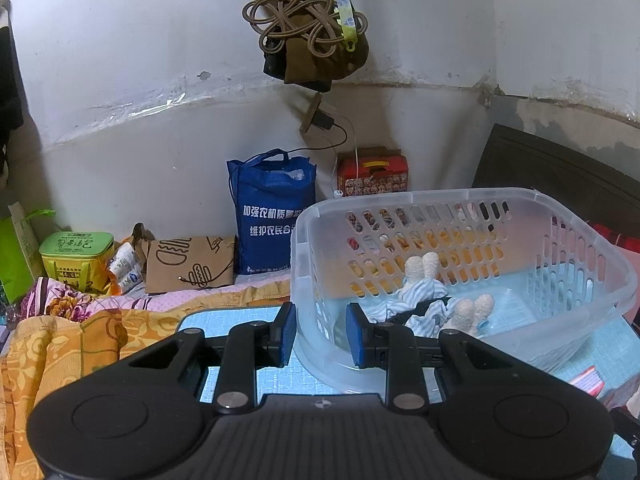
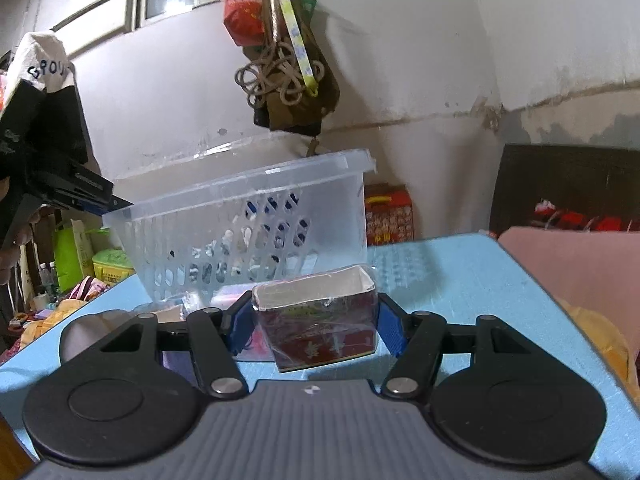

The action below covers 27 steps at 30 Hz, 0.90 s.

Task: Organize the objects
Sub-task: 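Grasp the red-and-white tissue box with the right gripper and drop it into the basket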

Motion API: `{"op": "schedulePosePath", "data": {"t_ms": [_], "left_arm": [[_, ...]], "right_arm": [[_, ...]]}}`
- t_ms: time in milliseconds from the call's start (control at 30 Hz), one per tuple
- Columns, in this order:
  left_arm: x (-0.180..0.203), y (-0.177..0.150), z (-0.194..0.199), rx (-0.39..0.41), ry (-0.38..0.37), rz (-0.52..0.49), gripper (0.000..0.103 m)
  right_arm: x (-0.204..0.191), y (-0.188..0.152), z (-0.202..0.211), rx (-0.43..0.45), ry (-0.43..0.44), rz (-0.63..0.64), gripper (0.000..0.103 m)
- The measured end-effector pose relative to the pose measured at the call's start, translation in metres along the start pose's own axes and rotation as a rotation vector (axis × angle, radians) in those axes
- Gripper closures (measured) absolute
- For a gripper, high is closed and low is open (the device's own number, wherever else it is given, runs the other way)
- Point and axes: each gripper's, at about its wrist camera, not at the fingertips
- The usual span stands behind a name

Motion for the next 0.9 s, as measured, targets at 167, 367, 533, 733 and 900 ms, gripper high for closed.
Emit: {"op": "schedulePosePath", "data": {"t_ms": [167, 367, 533, 733, 900], "left_arm": [[0.004, -0.001, 0.000, 0.005, 0.015, -0.015, 0.071], [0.003, -0.001, 0.000, 0.005, 0.012, -0.014, 0.071], [0.003, -0.001, 0.000, 0.003, 0.011, -0.008, 0.071], [0.004, -0.001, 0.000, 0.006, 0.016, -0.014, 0.071], [0.003, -0.001, -0.001, 0.007, 0.011, -0.013, 0.071]], "right_arm": [[0.009, 0.020, 0.011, 0.045, -0.002, -0.030, 0.037], [0.005, 0.066, 0.038, 0.143, 0.010, 0.006, 0.038], [-0.021, 0.105, 0.029, 0.189, 0.044, 0.114, 0.038], [-0.046, 0.129, -0.008, 0.177, 0.051, 0.165, 0.038], [-0.049, 0.140, -0.043, 0.076, 0.081, 0.134, 0.038]]}}
Point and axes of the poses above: each gripper's, at about its wrist camera, not at the fingertips, and z roughly against the way its jaws point, x to its right, y to its top, and after that the axes turned 4 degrees about x, right-handed
